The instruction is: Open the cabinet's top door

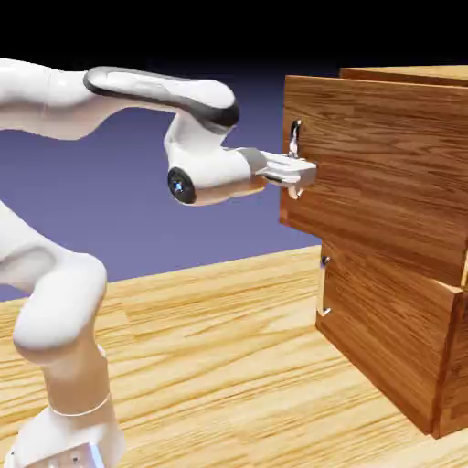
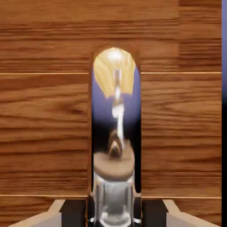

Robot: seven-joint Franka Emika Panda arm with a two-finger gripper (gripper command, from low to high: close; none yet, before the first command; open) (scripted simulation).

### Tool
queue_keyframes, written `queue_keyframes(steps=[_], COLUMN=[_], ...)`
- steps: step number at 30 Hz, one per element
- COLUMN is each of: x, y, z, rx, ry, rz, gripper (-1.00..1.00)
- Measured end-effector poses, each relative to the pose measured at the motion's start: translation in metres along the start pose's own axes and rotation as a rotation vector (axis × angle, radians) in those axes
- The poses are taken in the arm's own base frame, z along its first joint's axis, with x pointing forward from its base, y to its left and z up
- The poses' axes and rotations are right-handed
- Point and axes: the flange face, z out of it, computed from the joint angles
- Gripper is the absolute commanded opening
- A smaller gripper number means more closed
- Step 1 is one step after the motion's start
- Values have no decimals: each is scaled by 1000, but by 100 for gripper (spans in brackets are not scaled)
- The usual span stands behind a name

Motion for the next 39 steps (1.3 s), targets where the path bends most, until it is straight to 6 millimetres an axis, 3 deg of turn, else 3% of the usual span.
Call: queue_keyframes(steps=[21,39], x=[-59,-157], y=[-60,-158], z=[-127,-216], rx=[-281,-584], ry=[279,582], rz=[2,1], gripper=[-100,-100])
